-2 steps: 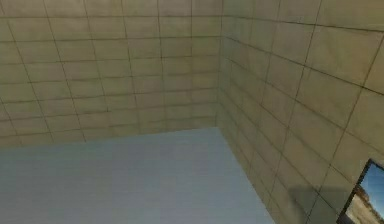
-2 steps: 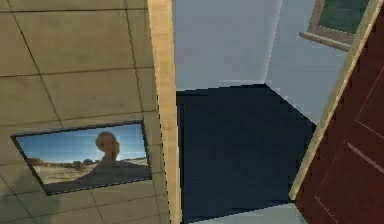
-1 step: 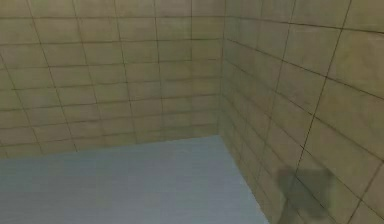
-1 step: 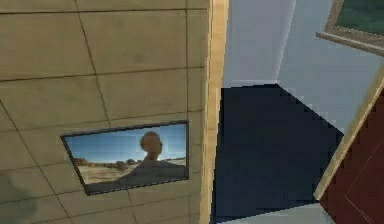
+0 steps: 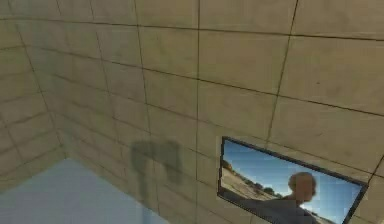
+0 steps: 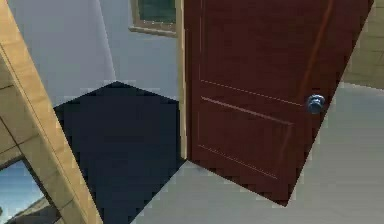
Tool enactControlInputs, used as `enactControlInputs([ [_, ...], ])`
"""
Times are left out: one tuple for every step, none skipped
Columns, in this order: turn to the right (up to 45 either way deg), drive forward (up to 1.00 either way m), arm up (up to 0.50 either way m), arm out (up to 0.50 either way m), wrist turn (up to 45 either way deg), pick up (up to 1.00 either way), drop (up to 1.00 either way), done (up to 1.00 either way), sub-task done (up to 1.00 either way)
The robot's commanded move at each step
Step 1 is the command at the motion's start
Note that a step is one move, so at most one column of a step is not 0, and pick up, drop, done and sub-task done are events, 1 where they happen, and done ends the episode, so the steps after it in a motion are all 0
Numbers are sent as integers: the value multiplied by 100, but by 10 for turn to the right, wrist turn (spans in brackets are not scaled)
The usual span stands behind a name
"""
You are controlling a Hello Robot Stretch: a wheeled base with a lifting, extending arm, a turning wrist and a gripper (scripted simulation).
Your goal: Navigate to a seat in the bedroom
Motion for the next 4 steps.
enactControlInputs([
  [450, 0, 0, 0, 0, 0, 0, 0, 0],
  [330, 0, 0, 0, 0, 0, 0, 0, 0],
  [0, 60, 0, 0, 0, 0, 0, 0, 0],
  [-30, 0, 0, 0, 0, 0, 0, 0, 0],
])
